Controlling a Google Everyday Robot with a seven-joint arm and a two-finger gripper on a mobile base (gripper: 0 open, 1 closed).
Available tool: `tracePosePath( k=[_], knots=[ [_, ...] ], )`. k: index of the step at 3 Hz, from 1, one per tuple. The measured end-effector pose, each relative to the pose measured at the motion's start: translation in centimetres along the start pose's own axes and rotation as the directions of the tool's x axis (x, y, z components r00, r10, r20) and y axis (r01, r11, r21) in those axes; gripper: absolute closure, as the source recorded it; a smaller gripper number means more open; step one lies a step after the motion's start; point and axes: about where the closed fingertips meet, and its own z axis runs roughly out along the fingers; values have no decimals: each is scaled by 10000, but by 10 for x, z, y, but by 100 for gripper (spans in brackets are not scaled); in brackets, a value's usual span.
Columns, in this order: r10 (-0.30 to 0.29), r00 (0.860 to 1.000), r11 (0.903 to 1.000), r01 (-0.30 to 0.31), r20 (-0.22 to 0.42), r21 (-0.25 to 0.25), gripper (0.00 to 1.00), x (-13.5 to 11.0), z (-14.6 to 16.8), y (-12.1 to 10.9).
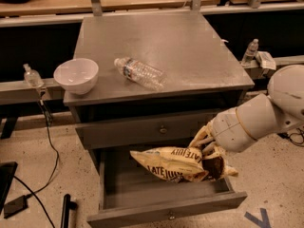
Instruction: Place brown chip bag into middle drawer
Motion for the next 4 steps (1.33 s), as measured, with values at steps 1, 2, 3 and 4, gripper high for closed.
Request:
tracePosePath(
  k=[1, 2, 3, 4],
  knots=[
    [1024, 9945, 9916, -1003, 221, -821, 100, 47, 38, 20],
    [1858, 9818, 9700, -1768, 393, -1668, 100, 96, 86, 41],
    [2337, 9712, 9560, -2207, 468, -1932, 100, 122, 108, 53],
    [2337, 9712, 9560, -2208, 467, -1932, 100, 122, 108, 52]
  ],
)
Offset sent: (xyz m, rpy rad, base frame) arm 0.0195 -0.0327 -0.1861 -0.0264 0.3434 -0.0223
